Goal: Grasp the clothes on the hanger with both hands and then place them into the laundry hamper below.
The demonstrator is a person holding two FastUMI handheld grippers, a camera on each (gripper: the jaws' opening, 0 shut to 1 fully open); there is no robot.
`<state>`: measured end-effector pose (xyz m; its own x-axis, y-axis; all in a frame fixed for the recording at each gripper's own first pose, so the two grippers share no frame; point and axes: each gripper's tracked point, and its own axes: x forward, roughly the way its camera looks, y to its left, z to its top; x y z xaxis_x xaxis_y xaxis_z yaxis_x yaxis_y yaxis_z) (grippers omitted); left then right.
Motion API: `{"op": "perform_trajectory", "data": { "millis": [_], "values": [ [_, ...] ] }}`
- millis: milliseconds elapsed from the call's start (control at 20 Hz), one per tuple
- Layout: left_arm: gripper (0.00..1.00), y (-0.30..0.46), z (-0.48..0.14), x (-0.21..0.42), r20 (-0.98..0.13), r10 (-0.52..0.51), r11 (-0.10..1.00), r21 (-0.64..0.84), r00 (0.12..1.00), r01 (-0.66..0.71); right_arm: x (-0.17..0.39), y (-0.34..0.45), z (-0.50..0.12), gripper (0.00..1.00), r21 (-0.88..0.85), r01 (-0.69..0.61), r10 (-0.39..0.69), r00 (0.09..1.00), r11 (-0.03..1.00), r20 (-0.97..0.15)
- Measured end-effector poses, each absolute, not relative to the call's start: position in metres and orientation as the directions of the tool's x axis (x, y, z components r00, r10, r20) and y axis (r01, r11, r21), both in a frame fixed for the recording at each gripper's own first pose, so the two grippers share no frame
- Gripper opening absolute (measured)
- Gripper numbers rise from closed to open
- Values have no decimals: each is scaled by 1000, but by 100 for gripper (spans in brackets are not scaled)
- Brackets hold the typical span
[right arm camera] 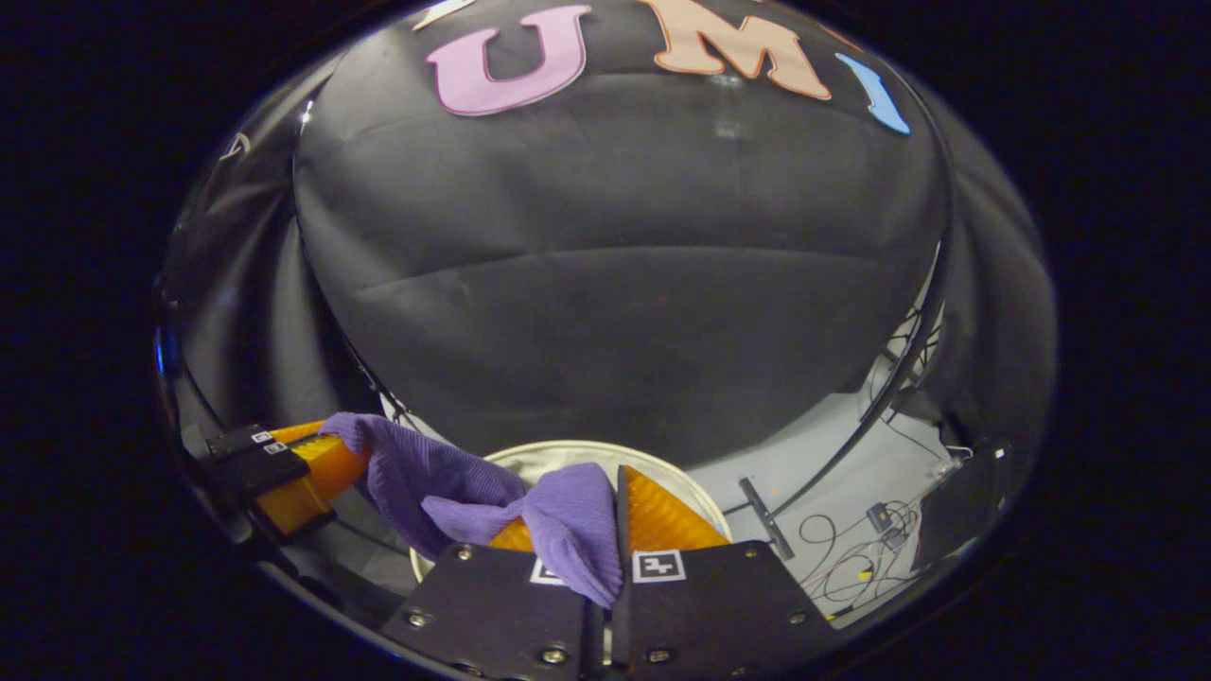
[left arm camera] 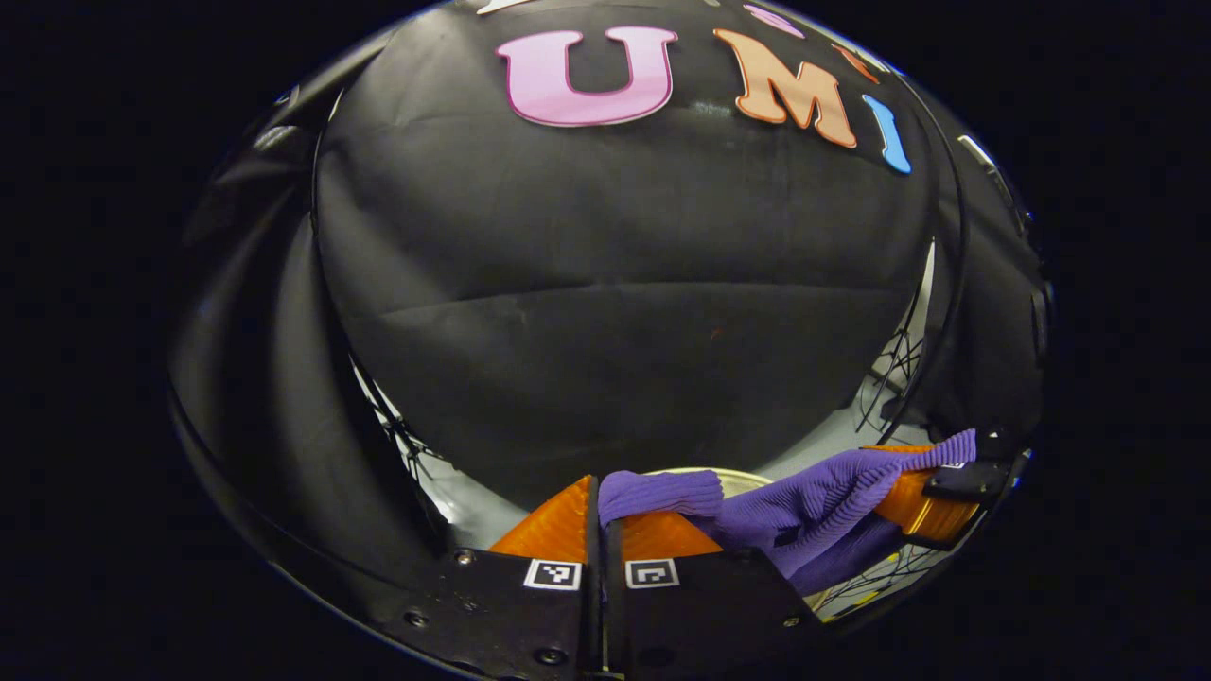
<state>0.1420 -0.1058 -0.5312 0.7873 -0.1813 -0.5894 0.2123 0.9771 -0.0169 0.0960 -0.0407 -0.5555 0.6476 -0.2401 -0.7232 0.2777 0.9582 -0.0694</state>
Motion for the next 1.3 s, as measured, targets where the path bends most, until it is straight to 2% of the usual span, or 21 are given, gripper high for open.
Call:
{"op": "perform_trajectory", "data": {
  "millis": [100,150,200,250,350,400,500,600,650,700,850,1000,1050,1150,1250,1300],
  "values": [
    [3,-108,-548,137,-627,-182,974,-7,758,228,88,-43,-567,7,-78,271,-236,622,960,-747],
    [6,-110,-557,133,-643,-194,969,-10,741,245,87,-42,-568,7,-69,268,-228,622,961,-749],
    [13,-109,-563,122,-683,-194,970,-28,705,240,84,-44,-568,7,-80,270,-235,614,960,-754],
    [38,-109,-571,116,-716,-205,971,-65,668,229,86,-46,-562,30,-89,275,-246,615,957,-749],
    [88,-113,-571,116,-714,-225,971,-104,663,217,92,-52,-550,75,-101,281,-264,637,954,-724],
    [87,-112,-566,118,-710,-221,972,-102,669,213,92,-52,-547,98,-102,280,-266,647,955,-714],
    [86,-107,-560,117,-706,-215,973,-99,675,207,88,-49,-538,97,-114,274,-273,659,955,-701],
    [94,-103,-551,119,-693,-202,976,-86,692,199,87,-44,-526,100,-111,274,-272,673,955,-688],
    [98,-103,-549,118,-695,-198,978,-87,692,192,87,-42,-521,97,-101,272,-266,679,957,-684],
    [99,-104,-545,115,-700,-207,976,-95,684,198,86,-40,-516,100,-97,273,-264,684,957,-680],
    [97,-98,-534,113,-701,-192,979,-88,687,183,87,-42,-498,97,-95,281,-272,701,955,-659],
    [97,-108,-518,103,-720,-249,967,-145,648,211,92,-42,-478,97,-83,293,-278,726,953,-629],
    [98,-104,-513,104,-718,-251,966,-145,649,212,93,-41,-469,100,-80,297,-281,732,952,-621],
    [97,-102,-492,105,-704,-251,966,-136,665,221,97,-38,-453,97,-73,299,-281,746,951,-604],
    [97,-97,-468,109,-668,-241,967,-104,704,232,100,-35,-434,100,-66,304,-284,761,950,-584],
    [97,-94,-453,113,-644,-236,968,-92,728,233,101,-33,-423,97,-64,308,-288,770,949,-570]
  ]
}}
